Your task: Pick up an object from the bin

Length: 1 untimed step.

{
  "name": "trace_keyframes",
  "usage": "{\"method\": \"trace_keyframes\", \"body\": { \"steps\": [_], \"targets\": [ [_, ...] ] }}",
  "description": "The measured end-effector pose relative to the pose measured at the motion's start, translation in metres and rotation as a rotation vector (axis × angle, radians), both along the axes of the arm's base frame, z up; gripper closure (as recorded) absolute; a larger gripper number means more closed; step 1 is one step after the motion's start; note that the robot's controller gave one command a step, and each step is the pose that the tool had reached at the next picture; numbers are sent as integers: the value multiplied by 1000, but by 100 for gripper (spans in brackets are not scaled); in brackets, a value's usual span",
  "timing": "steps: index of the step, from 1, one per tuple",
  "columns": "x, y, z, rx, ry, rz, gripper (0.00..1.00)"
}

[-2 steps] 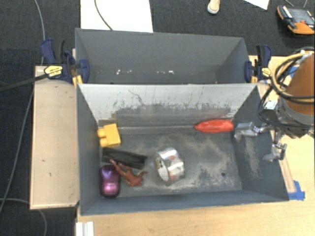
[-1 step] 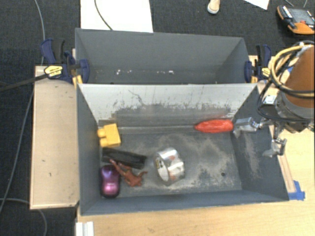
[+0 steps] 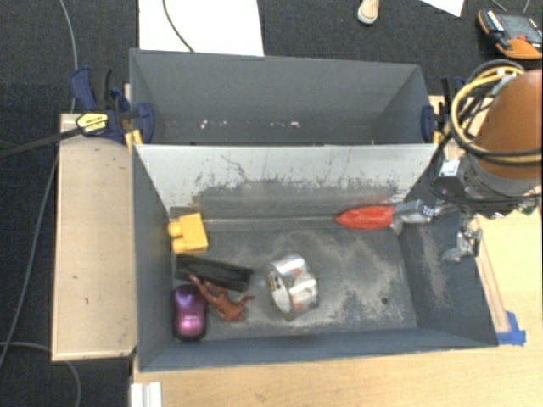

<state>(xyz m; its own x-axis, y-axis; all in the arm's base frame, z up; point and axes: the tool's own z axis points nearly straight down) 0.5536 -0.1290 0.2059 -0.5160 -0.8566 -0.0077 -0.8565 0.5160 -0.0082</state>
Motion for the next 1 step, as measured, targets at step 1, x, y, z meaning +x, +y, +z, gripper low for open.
{"method": "trace_keyframes", "body": {
  "steps": [1],
  "targets": [
    [-64,-21,39,-2,-8,12,0]
  ]
}}
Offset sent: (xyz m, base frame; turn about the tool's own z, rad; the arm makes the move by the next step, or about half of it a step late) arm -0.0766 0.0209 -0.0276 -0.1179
